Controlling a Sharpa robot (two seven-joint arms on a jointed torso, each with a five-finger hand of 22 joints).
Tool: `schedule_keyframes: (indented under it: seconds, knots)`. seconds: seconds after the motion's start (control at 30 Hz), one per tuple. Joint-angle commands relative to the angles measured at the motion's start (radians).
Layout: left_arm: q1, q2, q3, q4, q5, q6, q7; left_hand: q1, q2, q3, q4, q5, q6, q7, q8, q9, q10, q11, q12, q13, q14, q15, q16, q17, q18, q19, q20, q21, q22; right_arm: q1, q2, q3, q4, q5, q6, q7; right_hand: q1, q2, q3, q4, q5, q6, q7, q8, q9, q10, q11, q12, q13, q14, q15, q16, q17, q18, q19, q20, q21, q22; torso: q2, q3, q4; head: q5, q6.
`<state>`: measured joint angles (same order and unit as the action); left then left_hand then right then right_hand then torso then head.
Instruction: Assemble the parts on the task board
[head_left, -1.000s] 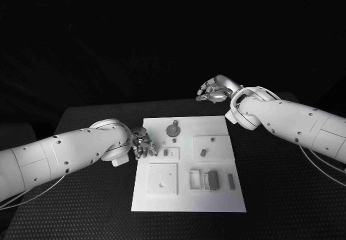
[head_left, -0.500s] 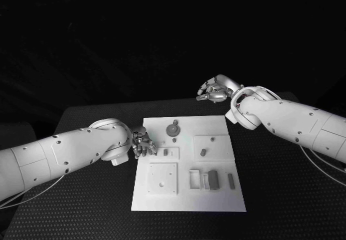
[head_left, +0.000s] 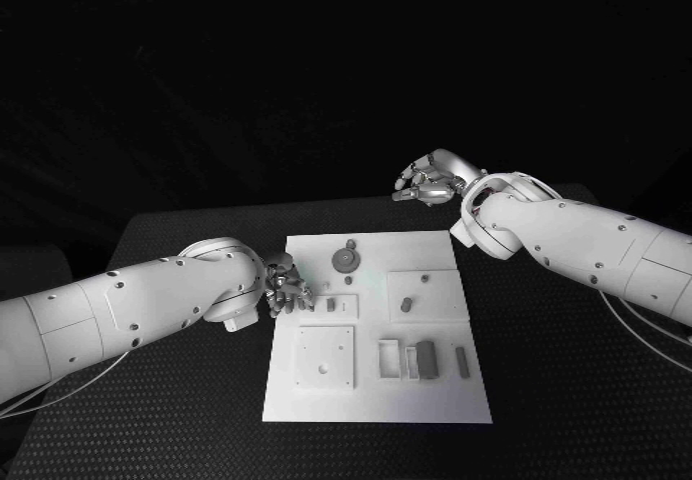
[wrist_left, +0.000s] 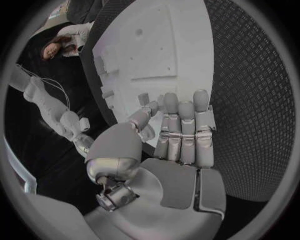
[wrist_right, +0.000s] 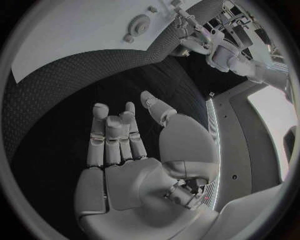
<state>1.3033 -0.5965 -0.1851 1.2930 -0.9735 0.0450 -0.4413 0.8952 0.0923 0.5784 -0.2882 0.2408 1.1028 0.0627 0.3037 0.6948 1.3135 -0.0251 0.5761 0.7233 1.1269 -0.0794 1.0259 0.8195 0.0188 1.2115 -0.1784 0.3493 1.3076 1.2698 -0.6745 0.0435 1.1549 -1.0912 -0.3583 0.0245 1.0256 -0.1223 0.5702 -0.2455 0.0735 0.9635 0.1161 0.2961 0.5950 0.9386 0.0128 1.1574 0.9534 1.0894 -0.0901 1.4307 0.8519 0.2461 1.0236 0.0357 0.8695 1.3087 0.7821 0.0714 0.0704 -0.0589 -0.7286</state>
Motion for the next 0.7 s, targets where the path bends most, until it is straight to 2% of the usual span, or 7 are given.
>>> schedule_keyframes:
  seconds: [0.03,0.7]
  knots:
    - [0.001,0.002,-0.001,0.002,-0.008,-0.004,-0.008,0.013,0.009,0.007,-0.001,0.023,0.007,-0.009,0.0,0.092,0.02,-0.028,0.007,0.001,0.0,-0.01,0.004,-0.002,0.013,-0.002,-0.008,0.004,0.025,-0.001,0.0,0.0,0.001,0.0,0.013,0.01,-0.003,0.005,-0.003,0.0,0.006,0.001,0.007,-0.005,-0.001,-0.008,0.002,0.003,-0.002,-0.006,0.0,0.0,-0.001,0.016,-0.006,0.002,-0.007,0.015,0.0,0.0005,0.0,0.0,-0.001]
    - [0.0,0.017,-0.003,0.036,-0.079,-0.006,-0.02,0.011,0.005,0.008,0.0,0.02,0.008,-0.01,-0.005,0.093,0.024,-0.03,0.014,0.003,0.005,-0.012,0.009,-0.005,0.014,0.001,-0.01,0.013,0.025,-0.001,0.0,0.0,0.004,-0.003,0.014,0.011,-0.004,0.004,-0.003,0.0,0.006,0.001,0.007,-0.005,0.0,-0.009,0.002,0.004,-0.002,-0.006,0.0,0.0,-0.002,0.016,-0.006,0.002,-0.007,0.015,0.0,0.0008,0.0001,-0.002,-0.005]
